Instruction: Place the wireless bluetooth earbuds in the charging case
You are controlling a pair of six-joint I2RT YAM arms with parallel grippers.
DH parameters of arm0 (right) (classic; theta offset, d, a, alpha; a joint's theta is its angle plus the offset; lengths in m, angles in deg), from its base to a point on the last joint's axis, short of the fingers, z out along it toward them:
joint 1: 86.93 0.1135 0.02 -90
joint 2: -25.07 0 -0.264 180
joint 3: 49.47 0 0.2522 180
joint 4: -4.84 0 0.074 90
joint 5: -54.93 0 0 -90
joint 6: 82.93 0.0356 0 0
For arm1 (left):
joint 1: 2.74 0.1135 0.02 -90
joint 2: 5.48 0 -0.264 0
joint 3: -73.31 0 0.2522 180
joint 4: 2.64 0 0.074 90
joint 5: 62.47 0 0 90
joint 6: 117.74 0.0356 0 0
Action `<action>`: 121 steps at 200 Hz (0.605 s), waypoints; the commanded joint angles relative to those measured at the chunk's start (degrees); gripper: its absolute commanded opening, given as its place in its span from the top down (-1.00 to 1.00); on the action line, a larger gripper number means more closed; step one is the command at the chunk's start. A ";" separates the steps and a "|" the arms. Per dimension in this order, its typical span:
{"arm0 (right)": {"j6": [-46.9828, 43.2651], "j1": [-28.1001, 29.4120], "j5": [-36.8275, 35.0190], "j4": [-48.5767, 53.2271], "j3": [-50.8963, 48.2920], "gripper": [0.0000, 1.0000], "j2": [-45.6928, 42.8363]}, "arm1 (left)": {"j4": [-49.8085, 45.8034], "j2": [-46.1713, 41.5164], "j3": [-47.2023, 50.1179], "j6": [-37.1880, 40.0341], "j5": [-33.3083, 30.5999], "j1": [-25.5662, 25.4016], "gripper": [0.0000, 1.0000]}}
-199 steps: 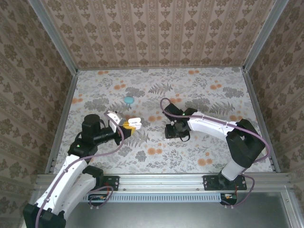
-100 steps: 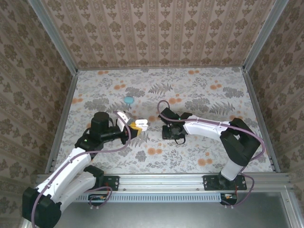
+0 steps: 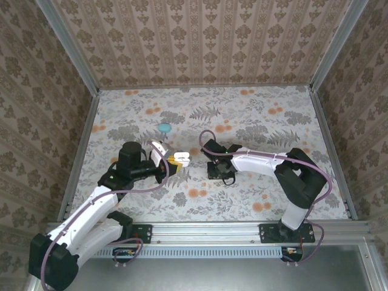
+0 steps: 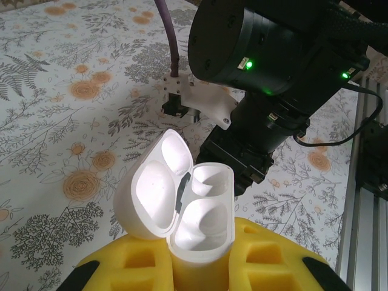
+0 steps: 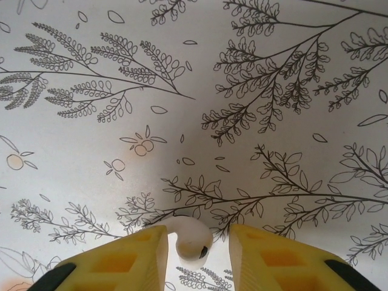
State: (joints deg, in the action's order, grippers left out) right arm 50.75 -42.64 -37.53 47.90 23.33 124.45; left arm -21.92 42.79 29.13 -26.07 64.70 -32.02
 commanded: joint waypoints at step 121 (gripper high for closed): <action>-2.25 0.00 -1.65 0.55 0.88 0.61 -0.35 | 1.38 0.31 -1.97 1.56 0.19 -0.52 1.00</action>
State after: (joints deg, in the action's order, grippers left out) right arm 50.13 -42.64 -37.66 45.58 23.60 125.84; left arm -21.92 42.94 29.09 -26.00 64.70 -32.02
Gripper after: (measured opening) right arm 0.205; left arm 0.173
